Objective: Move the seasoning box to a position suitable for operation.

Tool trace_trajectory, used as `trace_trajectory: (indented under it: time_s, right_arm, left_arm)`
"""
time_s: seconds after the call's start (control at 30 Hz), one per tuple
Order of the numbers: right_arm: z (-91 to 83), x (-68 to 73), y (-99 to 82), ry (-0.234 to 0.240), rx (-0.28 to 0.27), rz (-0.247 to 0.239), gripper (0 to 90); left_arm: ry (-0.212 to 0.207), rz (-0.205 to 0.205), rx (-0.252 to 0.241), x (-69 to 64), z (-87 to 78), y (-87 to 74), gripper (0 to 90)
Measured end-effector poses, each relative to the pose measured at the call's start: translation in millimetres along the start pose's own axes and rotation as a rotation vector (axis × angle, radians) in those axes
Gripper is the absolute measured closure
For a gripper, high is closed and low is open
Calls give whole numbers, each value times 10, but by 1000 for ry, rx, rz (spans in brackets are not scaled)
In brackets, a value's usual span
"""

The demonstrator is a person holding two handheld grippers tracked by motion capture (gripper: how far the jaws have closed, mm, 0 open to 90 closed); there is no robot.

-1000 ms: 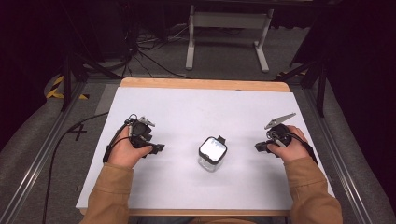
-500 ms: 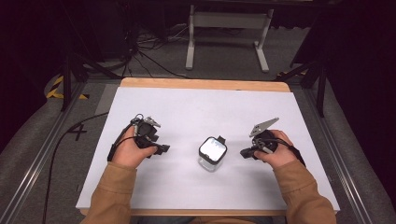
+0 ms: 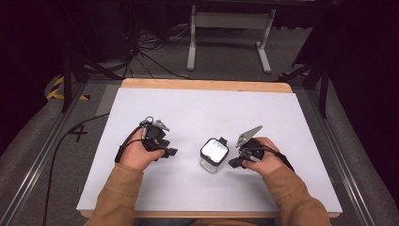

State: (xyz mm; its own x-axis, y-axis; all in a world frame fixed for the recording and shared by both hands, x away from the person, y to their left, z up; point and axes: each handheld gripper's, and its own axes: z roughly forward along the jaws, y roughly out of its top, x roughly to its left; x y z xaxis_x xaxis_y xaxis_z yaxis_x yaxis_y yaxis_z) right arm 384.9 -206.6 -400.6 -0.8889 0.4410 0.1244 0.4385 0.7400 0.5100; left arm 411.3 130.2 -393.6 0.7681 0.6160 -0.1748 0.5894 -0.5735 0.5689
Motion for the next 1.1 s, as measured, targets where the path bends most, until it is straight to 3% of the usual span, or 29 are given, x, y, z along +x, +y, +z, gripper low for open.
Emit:
trace_trajectory:
  time_s: [0.23,0.73,1.1]
  right_arm:
    - [77,31,31,-4,-16,-13,900]
    - [72,16,36,-29,-18,-5,900]
    - [92,-37,58,-90,-73,14,900]
  left_arm:
    - [-2,5,8,-3,-2,0,487]
    - [-5,3,13,-13,15,-4,485]
    - [-19,11,27,-43,59,-4,518]
